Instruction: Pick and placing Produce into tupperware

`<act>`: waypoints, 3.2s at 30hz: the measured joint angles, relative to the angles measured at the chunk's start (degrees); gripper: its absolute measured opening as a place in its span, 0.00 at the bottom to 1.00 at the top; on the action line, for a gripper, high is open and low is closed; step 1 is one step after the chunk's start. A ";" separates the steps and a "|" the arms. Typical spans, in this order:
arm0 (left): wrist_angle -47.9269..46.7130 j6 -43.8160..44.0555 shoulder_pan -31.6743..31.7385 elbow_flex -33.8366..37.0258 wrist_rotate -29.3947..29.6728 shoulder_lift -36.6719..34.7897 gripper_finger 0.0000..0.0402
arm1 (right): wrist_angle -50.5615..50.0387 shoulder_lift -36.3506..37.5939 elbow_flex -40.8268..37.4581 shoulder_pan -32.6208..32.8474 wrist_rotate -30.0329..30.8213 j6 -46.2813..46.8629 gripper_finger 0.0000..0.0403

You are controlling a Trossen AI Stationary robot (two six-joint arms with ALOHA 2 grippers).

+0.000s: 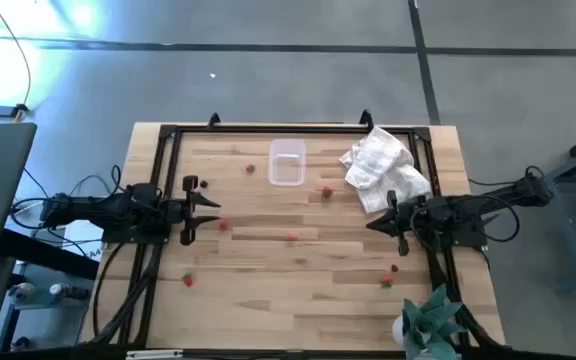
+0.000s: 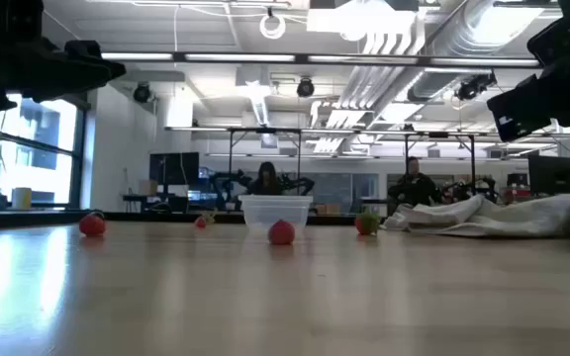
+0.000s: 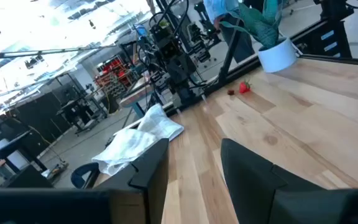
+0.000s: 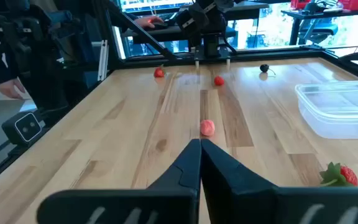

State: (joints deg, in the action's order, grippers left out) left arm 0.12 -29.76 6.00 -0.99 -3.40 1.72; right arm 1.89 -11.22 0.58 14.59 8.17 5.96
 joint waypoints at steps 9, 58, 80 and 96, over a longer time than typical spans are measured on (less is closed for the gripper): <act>0.00 0.02 0.00 0.00 0.02 0.02 0.34 | 0.00 0.00 -0.02 0.02 0.01 0.00 0.00; 0.00 0.02 0.00 0.00 0.01 0.01 0.34 | 0.00 -0.02 -0.02 0.00 0.02 0.00 0.00; 0.05 0.03 0.00 0.00 0.05 0.01 0.34 | 0.49 -0.02 -0.01 0.00 0.34 0.03 0.00; 46.40 10.53 0.00 0.00 7.85 0.00 0.34 | 53.39 0.02 -0.02 0.02 0.34 2.92 0.00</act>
State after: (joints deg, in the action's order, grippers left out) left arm 46.52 -19.22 6.00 -0.99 4.45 1.72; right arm 55.28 -11.20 0.56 14.61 8.51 8.88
